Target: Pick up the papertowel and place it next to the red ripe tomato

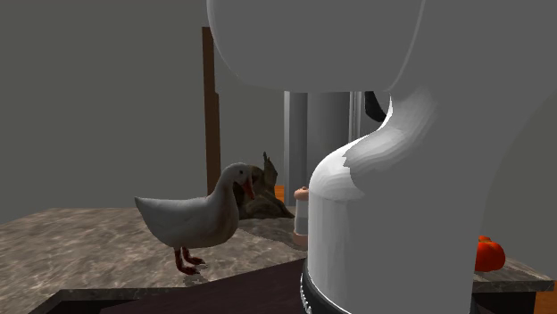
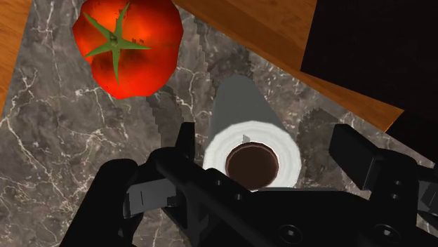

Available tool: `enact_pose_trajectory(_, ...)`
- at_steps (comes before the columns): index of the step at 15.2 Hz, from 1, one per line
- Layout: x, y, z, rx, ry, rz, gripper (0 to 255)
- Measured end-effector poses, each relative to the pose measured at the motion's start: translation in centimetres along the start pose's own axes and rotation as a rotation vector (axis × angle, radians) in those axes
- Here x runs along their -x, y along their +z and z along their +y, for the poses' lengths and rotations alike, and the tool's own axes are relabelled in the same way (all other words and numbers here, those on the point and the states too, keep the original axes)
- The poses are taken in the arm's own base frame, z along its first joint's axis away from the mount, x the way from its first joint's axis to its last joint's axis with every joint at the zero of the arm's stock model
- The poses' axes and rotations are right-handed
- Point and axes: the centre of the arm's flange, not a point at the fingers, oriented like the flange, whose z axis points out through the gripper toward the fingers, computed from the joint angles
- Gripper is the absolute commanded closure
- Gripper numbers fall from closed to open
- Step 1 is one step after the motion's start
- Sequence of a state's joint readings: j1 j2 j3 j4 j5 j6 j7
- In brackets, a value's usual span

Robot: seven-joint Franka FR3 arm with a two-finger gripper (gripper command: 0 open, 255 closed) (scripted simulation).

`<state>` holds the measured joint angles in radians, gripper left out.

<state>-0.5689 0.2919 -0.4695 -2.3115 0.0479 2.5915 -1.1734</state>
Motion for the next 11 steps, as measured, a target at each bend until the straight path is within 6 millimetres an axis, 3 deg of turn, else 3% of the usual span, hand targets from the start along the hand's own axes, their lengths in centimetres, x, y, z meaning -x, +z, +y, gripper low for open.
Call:
enact_pose_trajectory(5, 0.0, -4.6, 0.0, 0.001, 0.0, 0.001, 0)
enact_pose_trajectory(11, 0.0, -5.0, 0.0, 0.0, 0.0, 0.0, 0)
